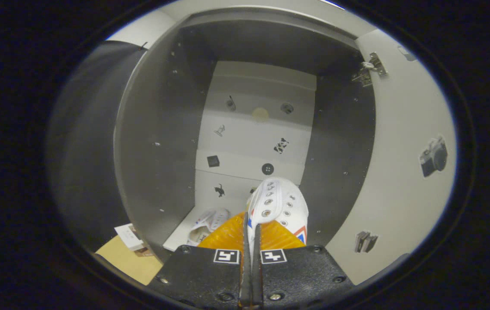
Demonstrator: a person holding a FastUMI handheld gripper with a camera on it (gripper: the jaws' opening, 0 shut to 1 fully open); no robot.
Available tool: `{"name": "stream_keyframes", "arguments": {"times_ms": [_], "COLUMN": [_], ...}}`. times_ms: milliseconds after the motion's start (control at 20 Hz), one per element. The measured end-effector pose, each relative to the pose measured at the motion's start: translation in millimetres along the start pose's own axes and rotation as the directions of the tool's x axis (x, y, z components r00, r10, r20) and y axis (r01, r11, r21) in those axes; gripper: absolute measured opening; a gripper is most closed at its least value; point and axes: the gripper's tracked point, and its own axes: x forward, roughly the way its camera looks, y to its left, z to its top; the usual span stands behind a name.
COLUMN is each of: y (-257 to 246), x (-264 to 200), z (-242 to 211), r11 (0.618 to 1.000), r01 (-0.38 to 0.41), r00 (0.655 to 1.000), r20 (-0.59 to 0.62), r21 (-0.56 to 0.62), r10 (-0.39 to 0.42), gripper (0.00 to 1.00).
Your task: Open the shoe cabinet door, grab the shoes and put them into the shoe cabinet, then close the shoe cabinet door.
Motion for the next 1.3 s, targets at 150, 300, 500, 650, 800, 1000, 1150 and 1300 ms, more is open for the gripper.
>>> {"name": "stream_keyframes", "arguments": {"times_ms": [150, 300, 500, 650, 800, 1000, 1150, 1300], "y": [0, -3, 3, 13, 17, 15, 10, 6], "x": [49, 90, 133, 155, 169, 161, 139, 95], "z": [-12, -44, -85, -116, -120, -117, -102, -65], "r11": [0.998, 0.996, 0.998, 0.999, 0.999, 0.999, 0.999, 0.996], "r01": [-0.013, 0.009, -0.023, -0.039, -0.042, -0.025, -0.012, 0.007], "r00": [1.000, 0.995, 0.986, 0.976, 0.981, 0.986, 0.996, 0.999], "r20": [-0.006, -0.096, -0.166, -0.215, -0.187, -0.164, -0.090, 0.040], "r21": [-0.064, -0.090, -0.056, -0.009, 0.023, -0.027, -0.045, -0.084], "r10": [0.012, -0.017, 0.014, 0.036, 0.045, 0.021, 0.008, -0.004], "gripper": [0.05, 0.05, 0.06, 0.06, 0.06, 0.18, 0.81, 0.81]}}
